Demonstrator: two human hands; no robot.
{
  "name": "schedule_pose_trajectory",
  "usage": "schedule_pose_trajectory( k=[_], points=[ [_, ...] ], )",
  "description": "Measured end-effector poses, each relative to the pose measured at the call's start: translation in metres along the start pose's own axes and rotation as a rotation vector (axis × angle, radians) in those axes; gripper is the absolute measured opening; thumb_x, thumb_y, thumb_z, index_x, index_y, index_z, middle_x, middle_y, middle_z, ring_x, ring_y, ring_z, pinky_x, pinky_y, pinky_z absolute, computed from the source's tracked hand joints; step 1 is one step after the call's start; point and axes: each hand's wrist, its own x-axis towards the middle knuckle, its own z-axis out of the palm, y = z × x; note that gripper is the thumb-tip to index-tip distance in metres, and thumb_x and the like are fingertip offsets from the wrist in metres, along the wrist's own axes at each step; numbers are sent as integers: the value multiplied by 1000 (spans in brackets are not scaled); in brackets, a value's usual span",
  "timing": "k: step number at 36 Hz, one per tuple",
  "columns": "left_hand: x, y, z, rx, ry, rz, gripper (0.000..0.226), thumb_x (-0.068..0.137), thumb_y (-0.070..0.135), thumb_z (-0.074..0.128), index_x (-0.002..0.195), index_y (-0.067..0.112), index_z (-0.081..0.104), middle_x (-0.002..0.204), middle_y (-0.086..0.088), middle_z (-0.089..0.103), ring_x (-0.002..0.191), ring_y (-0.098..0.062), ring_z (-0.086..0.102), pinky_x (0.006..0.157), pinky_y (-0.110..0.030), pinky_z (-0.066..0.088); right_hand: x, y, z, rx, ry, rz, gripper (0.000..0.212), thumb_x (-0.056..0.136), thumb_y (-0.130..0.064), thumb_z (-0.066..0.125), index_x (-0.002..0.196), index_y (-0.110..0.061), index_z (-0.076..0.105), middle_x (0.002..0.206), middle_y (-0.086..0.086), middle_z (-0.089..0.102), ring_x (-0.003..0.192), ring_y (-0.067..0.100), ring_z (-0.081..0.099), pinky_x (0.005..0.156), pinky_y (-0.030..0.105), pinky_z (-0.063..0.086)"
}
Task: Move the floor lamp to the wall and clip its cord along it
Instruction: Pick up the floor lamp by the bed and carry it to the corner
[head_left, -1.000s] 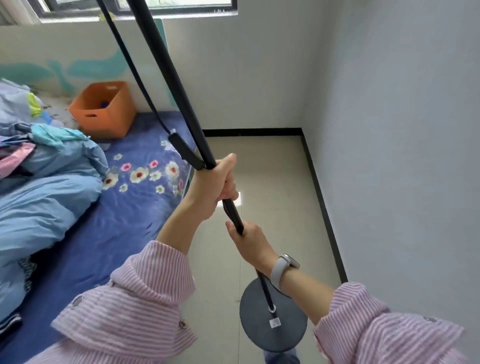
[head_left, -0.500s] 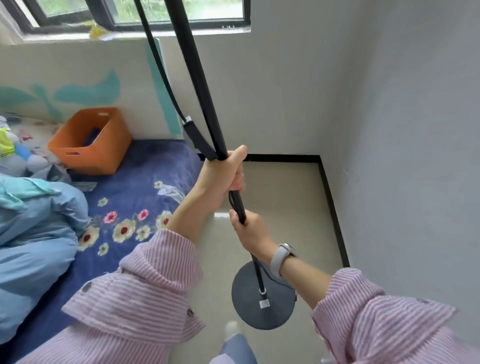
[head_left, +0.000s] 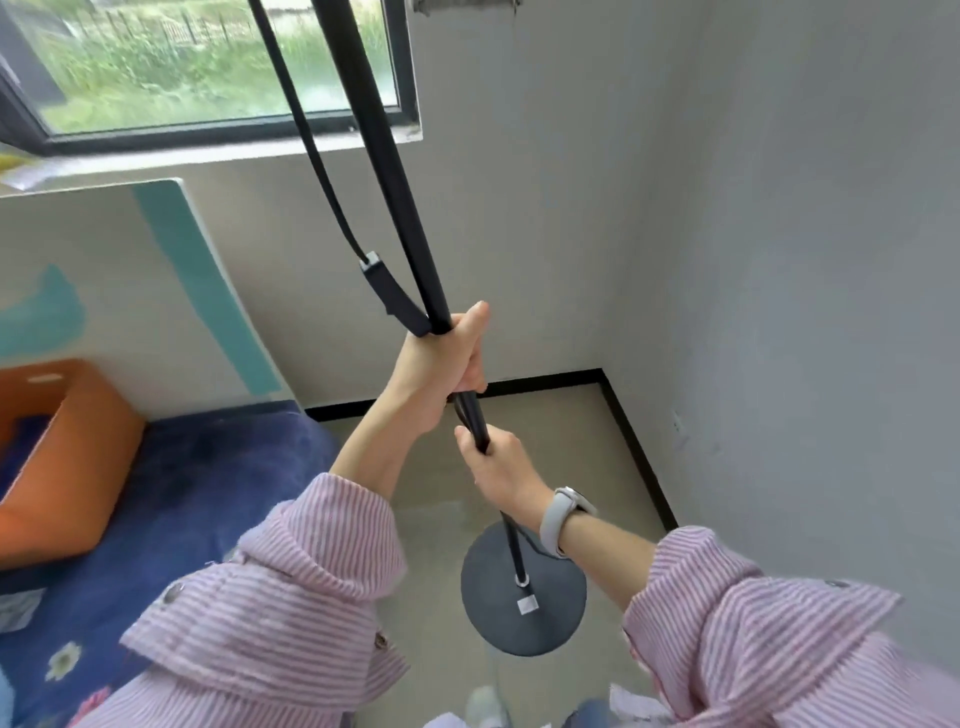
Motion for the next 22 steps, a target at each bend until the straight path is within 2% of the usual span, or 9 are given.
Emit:
schedule_pose_trajectory(
  k=[7,10,15,19,22],
  points=[
    [113,9,19,25,-75,-16,59,90,17,46,37,26,22,32,11,21,34,-13,17,48,-26,28,100,2,-37,6,87,47,42,93,-31,46,56,-19,30,53,-2,36,58,23,41,58,34,36],
    [163,5,34,48,-91,-27,62,89,17,46,33,27,23,31,11,22,33,-13,19,47,-25,31,144,12,-57,-9,85,68,41,93,-32,45,57,-18,30,53,-2,37,60,23,44,61,34,40],
    [252,-13,63,75,-98,-62,62,90,20,46,32,26,25,32,11,24,34,-13,22,49,-25,35,222,40,-98,-36,38,123,38,93,-34,45,61,-18,35,55,-1,42,63,23,49,58,30,37],
    [326,-35,95,99,-67,-129,66,91,24,47,28,25,27,30,12,26,32,-11,26,54,-28,35,283,66,-136,-64,6,172,32,93,-32,46,82,-2,51,75,16,62,73,31,58,60,31,41],
    [379,-55,116,130,-55,-184,66,91,26,47,28,24,27,29,11,27,31,-11,26,61,-33,33,325,91,-160,-73,6,201,32,92,-32,48,91,-1,54,93,21,68,80,33,62,68,37,47]
  ],
)
